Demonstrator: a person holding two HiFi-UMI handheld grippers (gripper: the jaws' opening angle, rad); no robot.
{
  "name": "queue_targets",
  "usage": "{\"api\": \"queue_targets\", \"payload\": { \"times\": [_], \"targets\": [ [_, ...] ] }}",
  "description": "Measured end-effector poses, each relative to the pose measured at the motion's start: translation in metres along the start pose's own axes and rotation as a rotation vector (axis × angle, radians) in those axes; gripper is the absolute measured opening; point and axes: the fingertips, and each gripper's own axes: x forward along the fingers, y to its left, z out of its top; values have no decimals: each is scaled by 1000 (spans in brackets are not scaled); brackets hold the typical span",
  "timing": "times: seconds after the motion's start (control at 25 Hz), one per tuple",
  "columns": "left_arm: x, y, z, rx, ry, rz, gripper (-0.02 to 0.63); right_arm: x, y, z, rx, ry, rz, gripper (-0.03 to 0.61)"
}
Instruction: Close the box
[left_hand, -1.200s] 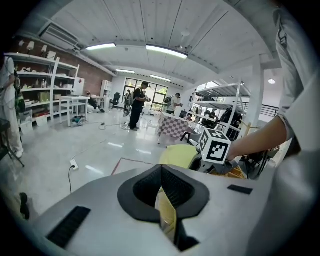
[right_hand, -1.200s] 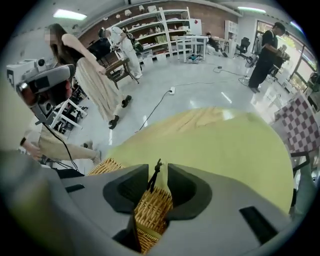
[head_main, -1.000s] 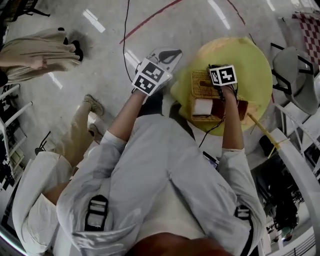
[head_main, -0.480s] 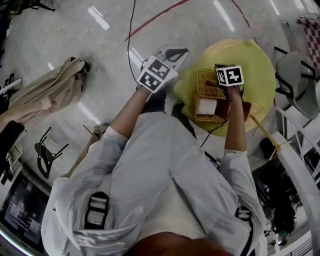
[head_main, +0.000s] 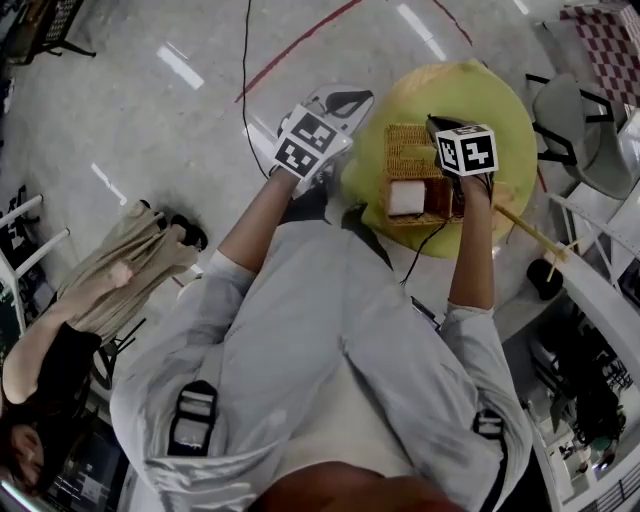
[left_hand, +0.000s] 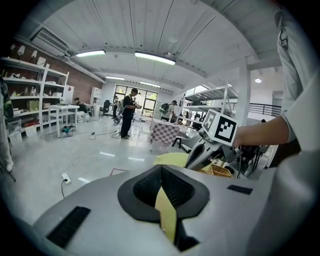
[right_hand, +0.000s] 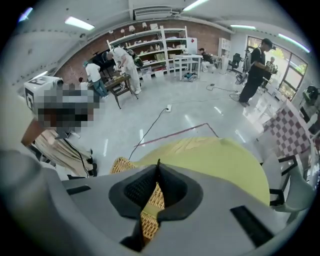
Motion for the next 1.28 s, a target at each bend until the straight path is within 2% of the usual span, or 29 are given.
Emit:
{"api": "queue_targets", "payload": {
  "times": [0.32, 0.52, 0.68, 1.0, 1.28],
  "targets": [
    [3, -49, 27, 62, -31, -83, 28, -64, 15, -13, 46, -147, -47, 37],
    [4, -80, 42, 102, -47, -120, 28, -103, 25, -36, 90, -232, -66, 37],
    [12, -110, 40, 129, -35, -159, 28, -125, 36, -62, 124, -301, -67, 37],
    [27, -165, 29, 150, -5, -242, 28, -144, 48, -121, 278, -423, -73, 37],
    [39, -192, 12, 160, 43, -279, 28, -142, 54, -162, 343, -430, -59, 37]
  ]
}}
